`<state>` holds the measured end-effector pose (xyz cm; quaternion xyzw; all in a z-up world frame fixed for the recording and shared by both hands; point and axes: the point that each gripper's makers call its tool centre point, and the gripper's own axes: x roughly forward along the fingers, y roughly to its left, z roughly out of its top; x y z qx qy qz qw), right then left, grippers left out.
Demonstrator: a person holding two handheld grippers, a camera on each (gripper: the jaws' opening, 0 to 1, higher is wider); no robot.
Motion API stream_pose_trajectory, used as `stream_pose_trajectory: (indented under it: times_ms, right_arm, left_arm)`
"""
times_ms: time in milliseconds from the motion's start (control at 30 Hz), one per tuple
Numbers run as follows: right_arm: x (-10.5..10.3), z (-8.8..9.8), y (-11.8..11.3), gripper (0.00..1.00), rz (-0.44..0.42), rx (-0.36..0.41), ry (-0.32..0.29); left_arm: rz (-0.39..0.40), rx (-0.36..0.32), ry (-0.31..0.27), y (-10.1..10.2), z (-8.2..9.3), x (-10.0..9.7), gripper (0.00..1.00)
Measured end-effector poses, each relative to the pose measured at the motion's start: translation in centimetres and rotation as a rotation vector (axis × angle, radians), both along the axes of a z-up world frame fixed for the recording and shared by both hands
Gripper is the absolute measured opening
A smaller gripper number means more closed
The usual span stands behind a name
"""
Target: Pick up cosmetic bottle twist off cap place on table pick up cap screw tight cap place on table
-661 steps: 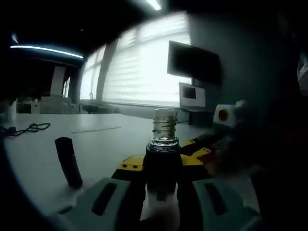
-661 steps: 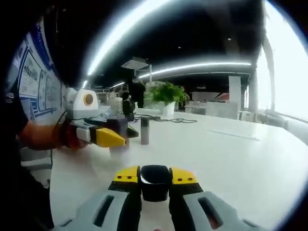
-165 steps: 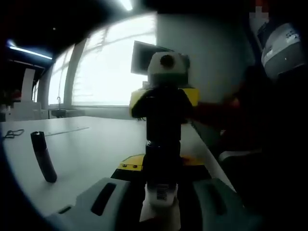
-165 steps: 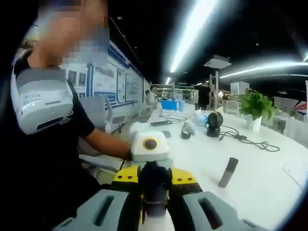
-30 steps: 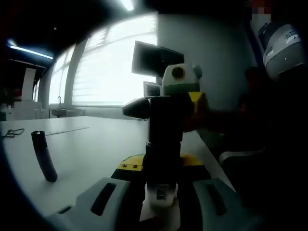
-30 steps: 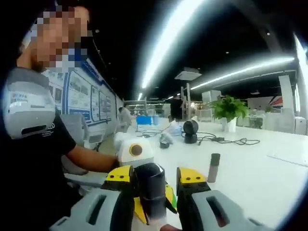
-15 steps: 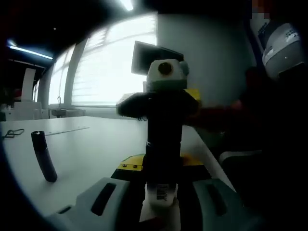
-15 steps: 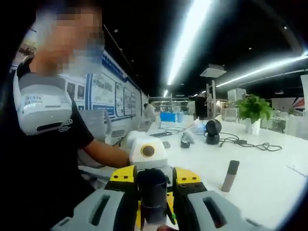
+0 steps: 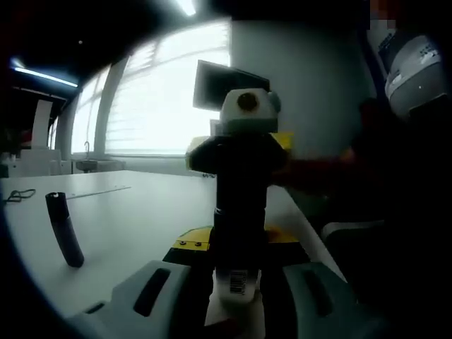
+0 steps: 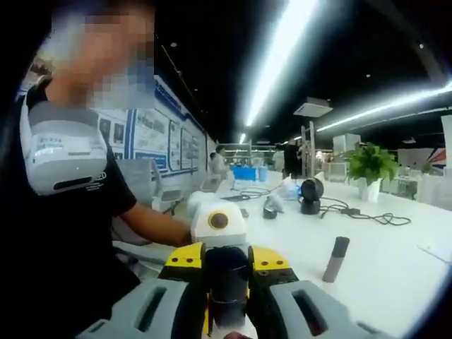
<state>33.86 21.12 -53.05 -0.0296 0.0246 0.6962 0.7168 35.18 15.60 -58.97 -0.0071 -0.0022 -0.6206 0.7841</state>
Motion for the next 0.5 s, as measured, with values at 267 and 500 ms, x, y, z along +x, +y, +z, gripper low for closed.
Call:
stream_pose_trajectory:
  times_ms: [267,500]
  right_arm:
    - [0.23,0.0,-0.1,0.16,-0.092,0.01,-0.001]
    - [0.29,-0.01,-0.22,0.16,-0.156,0.016,-0.003]
  left_arm:
    - [0.0,0.0,0.0,-0.01,0.01,0.03,0.15]
    - [0.0,0.001,0.002,-0.01,0.02,0.0,0.15]
